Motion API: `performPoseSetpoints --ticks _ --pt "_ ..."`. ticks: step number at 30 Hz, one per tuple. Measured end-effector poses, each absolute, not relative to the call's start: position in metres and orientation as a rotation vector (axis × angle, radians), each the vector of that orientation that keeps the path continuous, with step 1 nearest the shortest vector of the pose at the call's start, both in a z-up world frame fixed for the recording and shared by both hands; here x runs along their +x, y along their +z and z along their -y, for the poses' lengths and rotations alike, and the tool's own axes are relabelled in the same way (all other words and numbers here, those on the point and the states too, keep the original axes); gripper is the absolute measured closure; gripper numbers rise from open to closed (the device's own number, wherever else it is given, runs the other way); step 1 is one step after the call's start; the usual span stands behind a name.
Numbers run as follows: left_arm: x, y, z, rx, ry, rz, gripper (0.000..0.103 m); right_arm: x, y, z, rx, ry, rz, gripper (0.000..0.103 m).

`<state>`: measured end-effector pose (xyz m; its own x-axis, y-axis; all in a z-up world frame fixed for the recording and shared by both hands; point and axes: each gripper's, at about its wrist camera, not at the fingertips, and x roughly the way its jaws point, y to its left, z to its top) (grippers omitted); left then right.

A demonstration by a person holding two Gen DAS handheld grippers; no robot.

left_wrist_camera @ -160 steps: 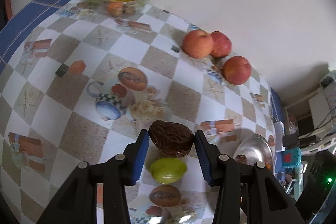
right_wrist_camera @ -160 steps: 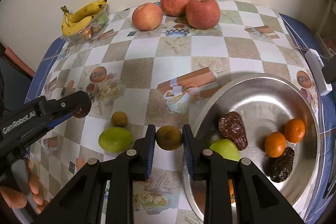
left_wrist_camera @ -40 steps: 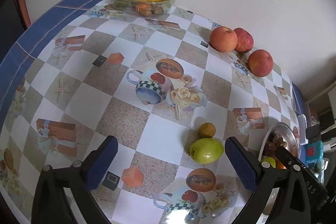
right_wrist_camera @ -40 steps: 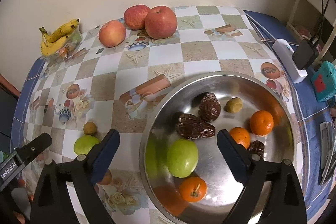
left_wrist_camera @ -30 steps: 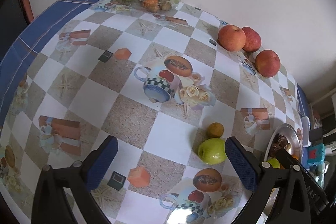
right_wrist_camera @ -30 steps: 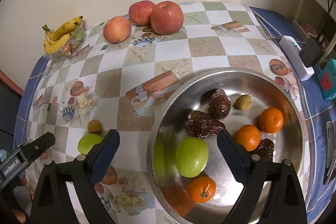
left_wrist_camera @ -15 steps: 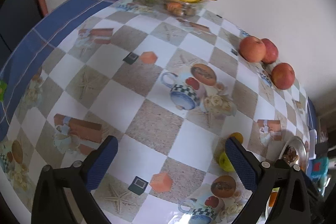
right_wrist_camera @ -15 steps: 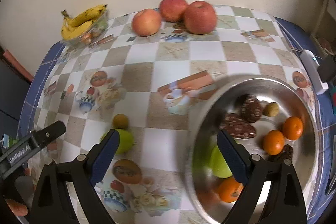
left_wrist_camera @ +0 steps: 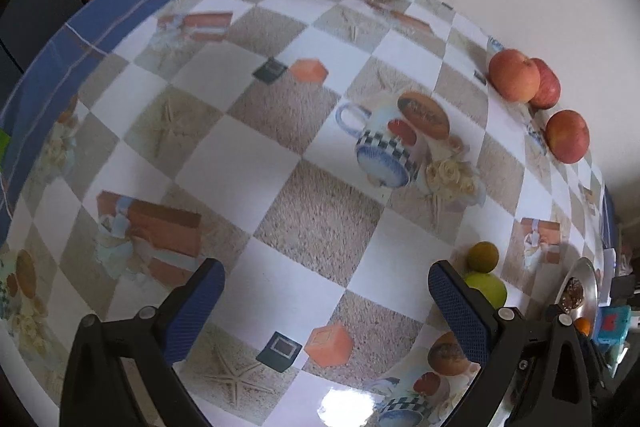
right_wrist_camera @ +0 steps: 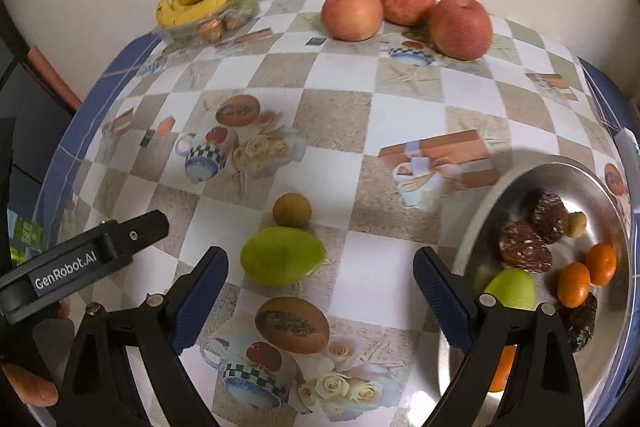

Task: Organize fruits
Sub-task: 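Move both tools back toward the remaining green pear and small fruits, then grasp the large green pear with the right tool while the left tool grasps a small yellow fruit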

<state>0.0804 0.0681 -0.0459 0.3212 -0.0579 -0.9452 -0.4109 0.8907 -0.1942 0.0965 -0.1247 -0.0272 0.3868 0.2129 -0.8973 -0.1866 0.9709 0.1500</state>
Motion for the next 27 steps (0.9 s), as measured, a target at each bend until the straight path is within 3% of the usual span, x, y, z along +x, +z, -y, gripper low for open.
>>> performPoseSetpoints --ticks 6,20,22,24,27 --pt "0.081 -0.061 -0.073 -0.455 0.294 -1.267 0.0 0.102 -0.046 0.125 0.091 0.265 -1.201 0.009" --pt "0.082 -0.068 -0.075 -0.488 0.287 -1.28 0.0 0.1 -0.061 0.097 -0.061 0.283 -1.188 0.01" --pt "0.083 -0.068 -0.074 -0.49 0.283 -1.281 0.0 0.1 -0.062 0.094 -0.071 0.288 -1.19 0.013" --pt "0.083 -0.068 -0.073 -0.485 0.281 -1.28 0.0 0.1 -0.064 0.089 -0.089 0.292 -1.191 0.024" --pt "0.084 -0.068 -0.072 -0.484 0.28 -1.278 0.0 0.099 -0.064 0.085 -0.11 0.3 -1.187 0.028"
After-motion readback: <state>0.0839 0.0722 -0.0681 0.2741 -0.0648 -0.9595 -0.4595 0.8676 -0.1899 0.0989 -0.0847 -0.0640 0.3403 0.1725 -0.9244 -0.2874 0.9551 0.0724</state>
